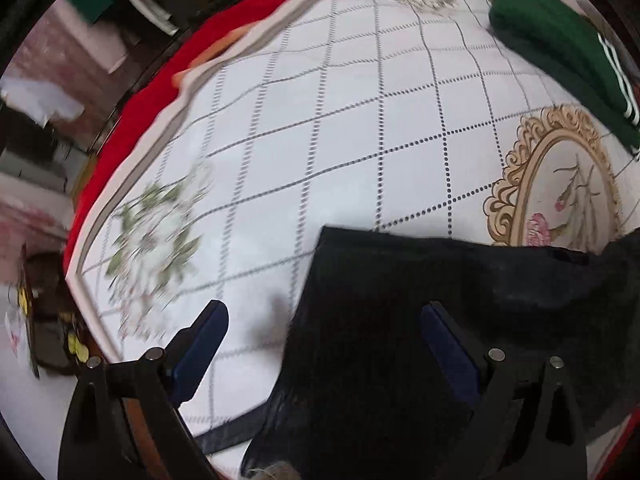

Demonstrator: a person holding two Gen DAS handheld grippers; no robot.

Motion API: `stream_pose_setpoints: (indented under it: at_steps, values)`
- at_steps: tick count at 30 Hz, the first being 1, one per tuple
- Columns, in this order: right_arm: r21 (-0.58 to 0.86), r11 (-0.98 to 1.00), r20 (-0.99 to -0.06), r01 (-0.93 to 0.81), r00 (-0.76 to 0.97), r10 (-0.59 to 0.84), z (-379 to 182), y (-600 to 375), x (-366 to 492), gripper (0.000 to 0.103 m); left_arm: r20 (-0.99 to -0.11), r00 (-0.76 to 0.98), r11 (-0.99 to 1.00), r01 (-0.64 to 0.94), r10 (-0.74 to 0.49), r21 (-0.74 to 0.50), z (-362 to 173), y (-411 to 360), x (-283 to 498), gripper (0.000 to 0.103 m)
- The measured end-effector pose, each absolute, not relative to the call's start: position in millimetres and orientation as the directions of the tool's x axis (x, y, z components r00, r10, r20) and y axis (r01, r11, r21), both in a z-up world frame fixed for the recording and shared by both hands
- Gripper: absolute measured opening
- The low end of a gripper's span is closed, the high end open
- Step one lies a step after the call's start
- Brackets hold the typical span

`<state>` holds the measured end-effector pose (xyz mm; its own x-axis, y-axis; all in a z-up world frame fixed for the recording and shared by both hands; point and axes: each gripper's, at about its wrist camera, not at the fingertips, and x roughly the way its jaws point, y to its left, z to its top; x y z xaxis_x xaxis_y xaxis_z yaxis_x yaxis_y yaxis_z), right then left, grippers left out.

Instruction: Fold large clothes

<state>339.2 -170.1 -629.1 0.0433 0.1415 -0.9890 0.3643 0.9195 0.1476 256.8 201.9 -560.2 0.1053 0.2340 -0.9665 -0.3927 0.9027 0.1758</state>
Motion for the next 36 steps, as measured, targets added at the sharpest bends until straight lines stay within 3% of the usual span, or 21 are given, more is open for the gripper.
stream_pose_setpoints:
  at_steps: [4,11,17,21,24,30,32,34,36]
  values:
    - [0.233,0.962,-0.972,0.145,0.032,0.231,-653.6,-69.4,402.1,0.05,-0.983,0.02,0.901,-0.402,0.184,0.161,-601.3,215.5,271.6,0.102]
    - [0.032,0.99,-0.999,0.137,0.038,0.027,-720.0,-29.1,455.9,0.049,-0.993,0.047,0.878,-0.473,0.104,0.069,-591.6,239.8,267.6,0.103]
    - [0.06,0.991,-0.998,0.118,-0.022,0.063,-710.0,-29.0,468.6,0.051,-0.976,0.21,0.793,-0.603,0.054,-0.086,-533.3,283.7,227.3,0.102]
    - [0.156,0.98,-0.988,0.123,0.0,0.157,-690.2,-46.5,475.8,0.052,-0.966,0.248,0.763,-0.61,-0.071,-0.212,-543.7,295.4,213.4,0.1]
    - [0.119,0.987,-0.992,0.109,0.052,0.114,-675.8,-58.7,463.0,0.054,-0.962,0.257,0.781,-0.579,-0.094,-0.232,-549.2,278.6,221.2,0.1]
    - [0.177,0.98,-0.984,0.086,0.024,0.176,-669.5,-63.9,452.4,0.053,-0.971,0.24,0.829,-0.544,0.005,-0.131,-552.5,266.0,252.5,0.099]
    - [0.11,0.993,-0.993,0.049,0.044,0.108,-680.0,-50.5,459.8,0.036,-0.97,0.243,0.847,-0.521,0.03,-0.104,-543.9,260.1,257.7,0.099]
    - [-0.004,0.998,-0.998,0.063,0.057,-0.007,-704.9,-54.0,472.4,0.034,-0.968,0.241,0.873,-0.484,0.075,-0.053,-532.7,249.6,261.7,0.099]
    - [0.02,0.988,-1.0,0.155,0.002,0.02,-734.8,-69.2,481.7,0.034,-0.967,0.245,0.89,-0.454,0.075,-0.046,-521.7,237.5,261.4,0.099]
